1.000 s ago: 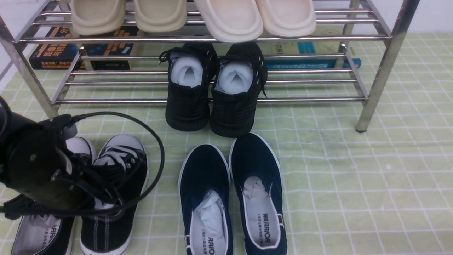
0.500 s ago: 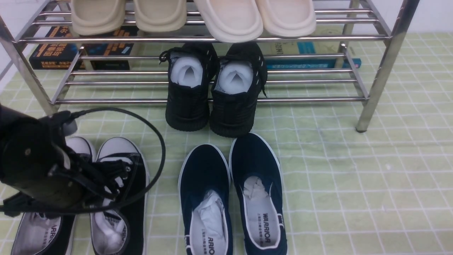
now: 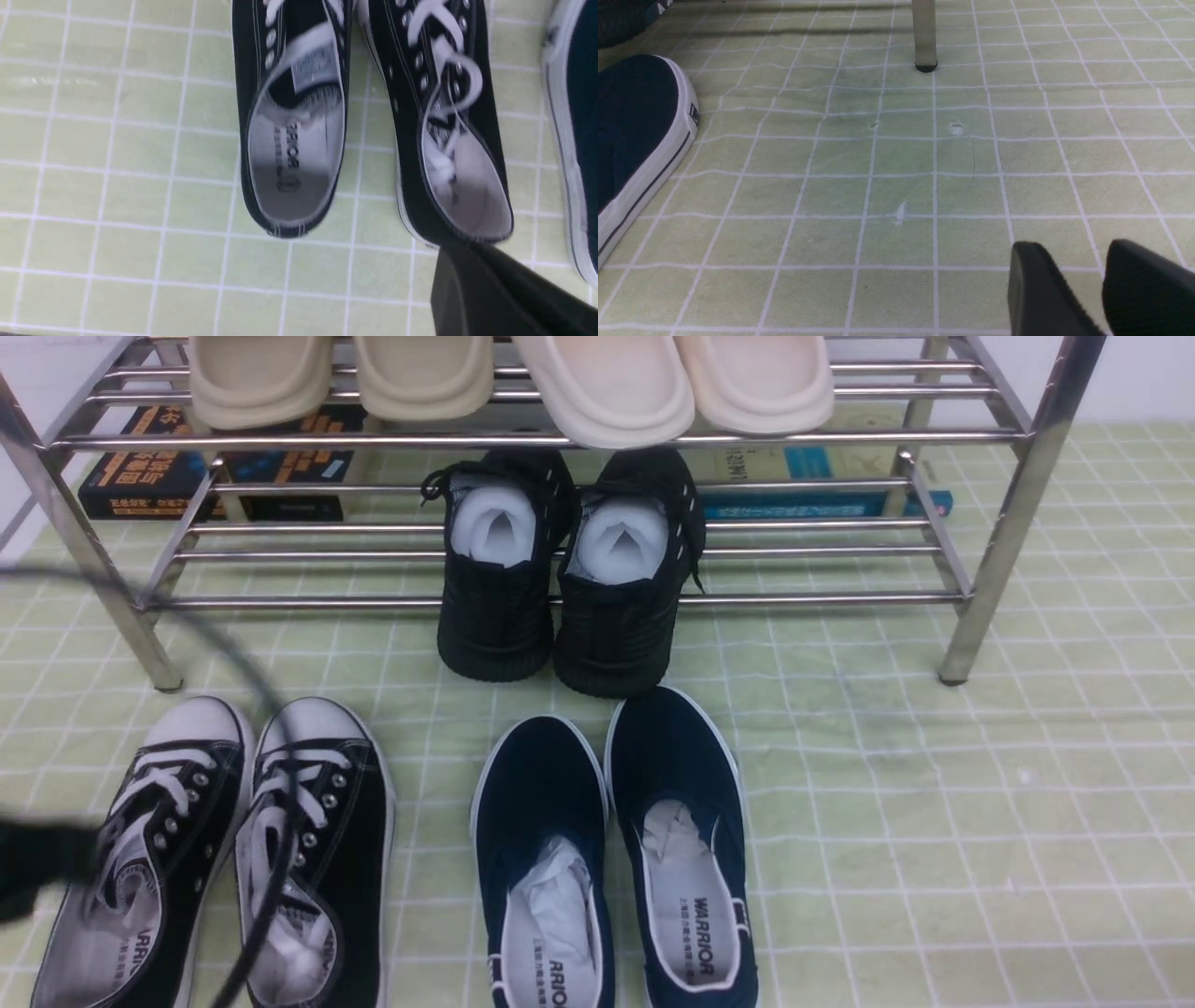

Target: Take the shoes off the shelf with your hand from the green coffee tablecloth.

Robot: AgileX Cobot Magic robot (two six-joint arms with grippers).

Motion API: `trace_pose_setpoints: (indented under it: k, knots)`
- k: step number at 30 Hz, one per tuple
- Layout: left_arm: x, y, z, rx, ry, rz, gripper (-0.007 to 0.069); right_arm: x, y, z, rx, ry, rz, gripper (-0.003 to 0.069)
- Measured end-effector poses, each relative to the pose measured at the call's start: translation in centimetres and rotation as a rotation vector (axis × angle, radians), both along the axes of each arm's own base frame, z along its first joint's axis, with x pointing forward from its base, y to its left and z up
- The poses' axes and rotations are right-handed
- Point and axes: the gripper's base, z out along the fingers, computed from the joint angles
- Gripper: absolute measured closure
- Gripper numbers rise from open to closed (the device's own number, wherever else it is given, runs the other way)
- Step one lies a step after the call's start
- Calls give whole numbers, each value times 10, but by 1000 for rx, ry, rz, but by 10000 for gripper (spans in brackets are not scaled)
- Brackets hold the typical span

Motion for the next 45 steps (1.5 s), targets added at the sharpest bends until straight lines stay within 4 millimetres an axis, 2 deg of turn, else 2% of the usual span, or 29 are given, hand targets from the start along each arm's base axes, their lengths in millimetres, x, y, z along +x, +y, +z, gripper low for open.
trace_pose_setpoints:
  k: [2,5,9,12,17,28,34,38,42,45]
  knots:
    - [-12,3,-4,-32,-58,4,624,0,0,0,0,0,0,421]
    - [-34,9,-28,-137,-231,27,624,0,0,0,0,0,0,421]
    - [-41,8,-52,-225,-438,-3,624,0,0,0,0,0,0,421]
    - [-42,7,-67,-266,-522,-19,624,0,0,0,0,0,0,421]
    - [-41,8,-77,-235,-556,-29,624,0,0,0,0,0,0,421]
    - [-40,10,-79,-192,-578,-40,615,0,0,0,0,0,0,421]
    - [-38,5,-111,-155,-567,-117,610,0,0,0,0,0,0,421]
    - [-44,3,-131,-161,-655,-174,606,0,0,0,0,0,0,421]
    - [-48,8,-140,-114,-709,-127,606,0,0,0,0,0,0,421]
    - [-50,15,-155,-53,-708,-25,601,0,0,0,-1,0,0,421]
